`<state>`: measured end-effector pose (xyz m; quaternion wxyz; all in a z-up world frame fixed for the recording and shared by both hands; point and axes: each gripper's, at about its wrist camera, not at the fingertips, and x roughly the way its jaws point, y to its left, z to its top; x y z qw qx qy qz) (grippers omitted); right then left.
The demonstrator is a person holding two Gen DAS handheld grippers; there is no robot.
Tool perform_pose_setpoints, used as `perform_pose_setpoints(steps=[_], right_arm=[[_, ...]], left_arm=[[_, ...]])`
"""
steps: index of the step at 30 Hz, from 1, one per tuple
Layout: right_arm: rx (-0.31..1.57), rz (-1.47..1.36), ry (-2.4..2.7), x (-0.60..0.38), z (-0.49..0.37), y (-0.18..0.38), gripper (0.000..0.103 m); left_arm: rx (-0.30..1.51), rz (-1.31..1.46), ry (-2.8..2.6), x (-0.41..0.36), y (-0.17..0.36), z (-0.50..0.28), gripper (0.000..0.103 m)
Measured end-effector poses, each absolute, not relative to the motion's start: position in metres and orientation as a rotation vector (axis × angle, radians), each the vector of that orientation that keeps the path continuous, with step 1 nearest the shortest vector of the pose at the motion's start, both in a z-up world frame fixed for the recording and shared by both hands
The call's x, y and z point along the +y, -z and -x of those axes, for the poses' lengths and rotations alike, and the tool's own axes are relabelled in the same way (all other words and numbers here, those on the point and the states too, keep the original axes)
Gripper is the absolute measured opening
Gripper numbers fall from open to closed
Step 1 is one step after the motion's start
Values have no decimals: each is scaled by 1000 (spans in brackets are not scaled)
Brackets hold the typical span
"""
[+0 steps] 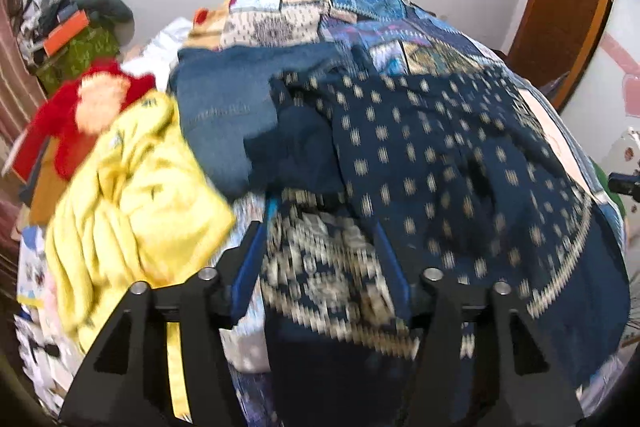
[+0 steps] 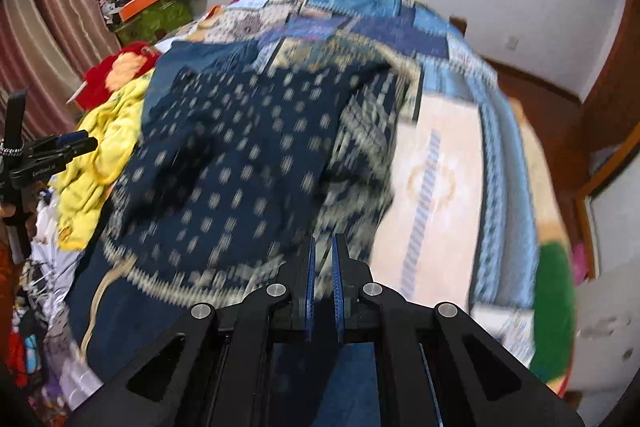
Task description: Fold large clothes
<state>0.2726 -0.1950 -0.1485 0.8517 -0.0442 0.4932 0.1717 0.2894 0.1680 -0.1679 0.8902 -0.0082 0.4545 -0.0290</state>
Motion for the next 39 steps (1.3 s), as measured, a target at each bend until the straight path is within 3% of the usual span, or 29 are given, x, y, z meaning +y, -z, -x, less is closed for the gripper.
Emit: perform_pose_setpoints(steps=[5,12,13,14,15,16,17,21,28,32,34,36,37,38,39], right_arm=[[1152,133,-337,-194,-248,191,4],[1088,246,-236,-189,-228,198,5],[1072,322,-186,-186,-223,200,13],[1048,366,-137,-185,-221,199,46],[1007,418,-56,-189,-218,198,88],[975,442,7,-195,-216,197,100],[989,385,-14,-206,-216,197,103],[1102,55,-111,-250,-219,193,100],[1073,39,-243,-233,-194,175,94],[1133,-33,-359,-214,-190,190,71],[1126,-89,-376,-211,-192,194,69],[1115,-101,-390,-207,-188,195,55],[1104,-105,-402,-207,-186,193,48],[1095,-106,-409,-206,-185,193,33],[1087,-104,-422,-205,-185,191,19]], left_arm=[[1015,71,49,185,198,-254,58],[1104,186,18,211,236,-218,58],[1111,193,15,212,239,-213,58],[1116,200,15,214,242,-209,58],[1121,212,17,216,245,-204,58],[1125,225,17,217,247,-201,58],[1129,238,18,218,249,-197,58],[1144,313,35,221,259,-184,58],[1223,444,87,211,290,-177,58],[1203,564,114,211,293,-173,58],[1186,602,145,209,293,-170,58],[1166,557,171,200,288,-168,57],[1153,532,182,195,285,-167,47],[1143,515,201,190,280,-167,34],[1139,497,209,186,276,-168,27]])
